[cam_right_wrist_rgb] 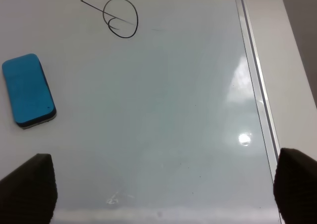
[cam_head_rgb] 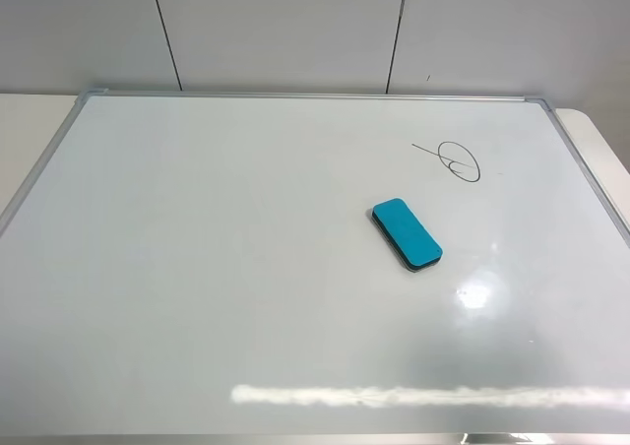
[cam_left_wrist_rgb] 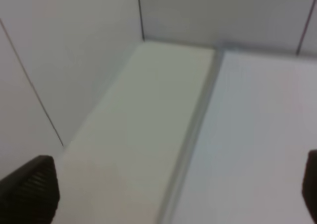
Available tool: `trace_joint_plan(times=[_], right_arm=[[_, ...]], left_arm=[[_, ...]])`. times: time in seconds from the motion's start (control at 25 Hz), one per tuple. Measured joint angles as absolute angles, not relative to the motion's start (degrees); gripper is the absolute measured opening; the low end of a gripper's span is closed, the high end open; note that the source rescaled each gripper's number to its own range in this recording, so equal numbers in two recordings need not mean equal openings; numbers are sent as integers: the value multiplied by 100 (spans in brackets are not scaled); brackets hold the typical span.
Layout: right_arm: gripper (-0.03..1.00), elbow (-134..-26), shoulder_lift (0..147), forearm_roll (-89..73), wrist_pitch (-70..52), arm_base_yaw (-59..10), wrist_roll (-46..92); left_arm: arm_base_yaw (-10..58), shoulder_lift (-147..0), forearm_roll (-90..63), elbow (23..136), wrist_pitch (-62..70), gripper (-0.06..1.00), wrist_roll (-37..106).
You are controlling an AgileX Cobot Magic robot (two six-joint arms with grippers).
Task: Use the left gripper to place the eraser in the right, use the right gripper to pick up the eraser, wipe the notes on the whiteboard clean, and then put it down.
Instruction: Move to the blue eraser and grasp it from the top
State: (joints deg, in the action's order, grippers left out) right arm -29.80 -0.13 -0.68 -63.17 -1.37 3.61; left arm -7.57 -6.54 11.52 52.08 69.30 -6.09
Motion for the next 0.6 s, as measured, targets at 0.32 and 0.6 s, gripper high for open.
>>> trace_joint_plan(times=[0.32, 0.6], right_arm=[[73, -2980, -13, -68, -6317, -137, 361], [73, -2980, -13, -68, -6317, -137, 361]], left_arm=[[-757, -8, 433, 3238, 5865, 100, -639], [-276, 31, 337, 2957, 6015, 100, -651]])
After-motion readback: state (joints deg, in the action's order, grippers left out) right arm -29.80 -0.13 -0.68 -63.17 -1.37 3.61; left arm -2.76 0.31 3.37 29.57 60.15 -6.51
